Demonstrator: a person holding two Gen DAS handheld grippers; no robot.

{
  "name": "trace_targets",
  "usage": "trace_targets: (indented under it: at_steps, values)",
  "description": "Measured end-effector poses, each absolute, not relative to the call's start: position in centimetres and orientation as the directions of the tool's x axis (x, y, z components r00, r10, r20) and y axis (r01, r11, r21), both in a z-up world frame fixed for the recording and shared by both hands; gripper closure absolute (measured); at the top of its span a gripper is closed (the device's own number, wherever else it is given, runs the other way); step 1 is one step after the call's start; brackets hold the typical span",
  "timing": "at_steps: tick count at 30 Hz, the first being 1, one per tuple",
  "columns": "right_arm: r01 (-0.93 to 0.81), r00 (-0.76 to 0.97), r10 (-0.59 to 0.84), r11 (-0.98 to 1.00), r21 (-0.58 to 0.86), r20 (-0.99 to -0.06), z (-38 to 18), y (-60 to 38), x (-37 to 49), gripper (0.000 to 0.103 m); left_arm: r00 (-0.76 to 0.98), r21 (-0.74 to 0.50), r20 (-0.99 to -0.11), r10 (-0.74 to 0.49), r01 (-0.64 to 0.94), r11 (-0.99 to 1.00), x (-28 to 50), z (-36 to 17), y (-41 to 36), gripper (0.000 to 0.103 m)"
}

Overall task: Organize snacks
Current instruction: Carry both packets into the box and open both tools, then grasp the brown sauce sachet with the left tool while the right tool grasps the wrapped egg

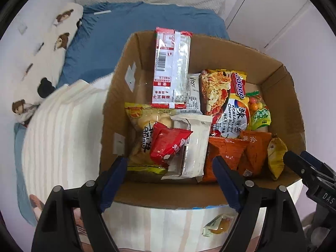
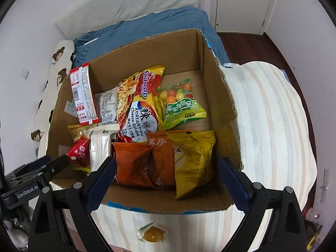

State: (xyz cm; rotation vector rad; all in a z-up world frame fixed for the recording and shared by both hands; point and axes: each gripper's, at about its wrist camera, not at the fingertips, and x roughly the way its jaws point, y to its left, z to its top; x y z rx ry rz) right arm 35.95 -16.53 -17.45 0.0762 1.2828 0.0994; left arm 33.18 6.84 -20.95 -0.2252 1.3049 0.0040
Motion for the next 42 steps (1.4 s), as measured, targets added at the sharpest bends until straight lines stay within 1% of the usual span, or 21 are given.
trace_targets:
  at_steps: [3, 8, 13, 17, 23, 29, 30, 31, 32, 35, 37, 39, 40, 42]
  values:
    - [-0.046, 0.29, 0.109, 0.994, 0.1, -0.951, -16.9, -16.2, 35.3, 0.004, 0.299, -0.144, -0.949, -0.1, -0.128, 0.981, 32.3, -20.0, 6.6, 0.02]
    - [-0.072, 0.318, 0.105, 0.994, 0.086, -0.942, -15.5, -16.0, 33.9, 0.004, 0.349, -0.152, -0.932, -0.1, -0.126, 0.98, 30.7, -18.5, 6.4, 0.02]
    - [-0.095, 0.36, 0.1, 0.993, 0.07, -0.928, -14.0, -15.7, 31.8, 0.004, 0.396, -0.124, -0.916, -0.067, -0.121, 0.985, 28.8, -16.9, 5.9, 0.02]
    - [-0.108, 0.389, 0.107, 0.992, 0.07, -0.915, -12.8, -15.7, 29.7, 0.004, 0.435, -0.125, -0.898, -0.063, -0.116, 0.985, 26.7, -15.6, 5.6, 0.02]
    - [-0.121, 0.428, 0.131, 0.989, 0.087, -0.894, -10.6, -16.1, 26.8, 0.004, 0.483, -0.124, -0.874, -0.053, -0.118, 0.985, 23.8, -13.5, 5.0, 0.02]
    - [-0.151, 0.469, 0.185, 0.98, 0.128, -0.864, -8.7, -17.0, 22.7, 0.004, 0.551, -0.117, -0.834, -0.032, -0.12, 0.986, 19.8, -11.3, 4.0, 0.02]
    - [-0.158, 0.472, 0.19, 0.979, 0.13, -0.861, -8.7, -17.2, 22.0, 0.004, 0.56, -0.117, -0.828, -0.029, -0.121, 0.986, 19.1, -11.2, 3.8, 0.018]
    - [-0.163, 0.473, 0.187, 0.979, 0.123, -0.861, -8.8, -17.4, 21.2, 0.004, 0.574, -0.118, -0.818, -0.031, -0.114, 0.987, 18.1, -11.2, 3.4, 0.009]
    - [-0.164, 0.466, 0.183, 0.979, 0.119, -0.866, -9.3, -17.7, 20.4, 0.004, 0.579, -0.12, -0.815, -0.035, -0.108, 0.987, 17.5, -11.3, 3.1, 0.007]
    - [-0.157, 0.423, 0.182, 0.98, 0.126, -0.888, -11.4, -18.9, 18.5, 0.004, 0.544, -0.145, -0.836, -0.072, -0.093, 0.985, 15.3, -13.3, 2.2, 0.006]
    - [-0.154, 0.375, 0.199, 0.976, 0.151, -0.905, -13.8, -19.9, 17.3, 0.008, 0.494, -0.137, -0.866, -0.078, -0.084, 0.987, 14.1, -15.4, 1.3, 0.006]
    - [-0.154, 0.325, 0.222, 0.972, 0.181, -0.919, -15.9, -20.7, 16.6, 0.03, 0.436, -0.118, -0.897, -0.068, -0.088, 0.989, 12.8, -18.0, 0.5, 0.006]
    - [-0.146, 0.289, 0.235, 0.969, 0.2, -0.928, -17.3, -21.3, 16.1, 0.032, 0.405, -0.113, -0.912, -0.066, -0.093, 0.989, 12.3, -19.3, 0.1, 0.006]
    - [-0.14, 0.248, 0.252, 0.965, 0.223, -0.935, -19.2, -22.1, 15.3, 0.033, 0.314, -0.126, -0.946, -0.083, -0.119, 0.985, 10.9, -22.7, -0.2, 0.006]
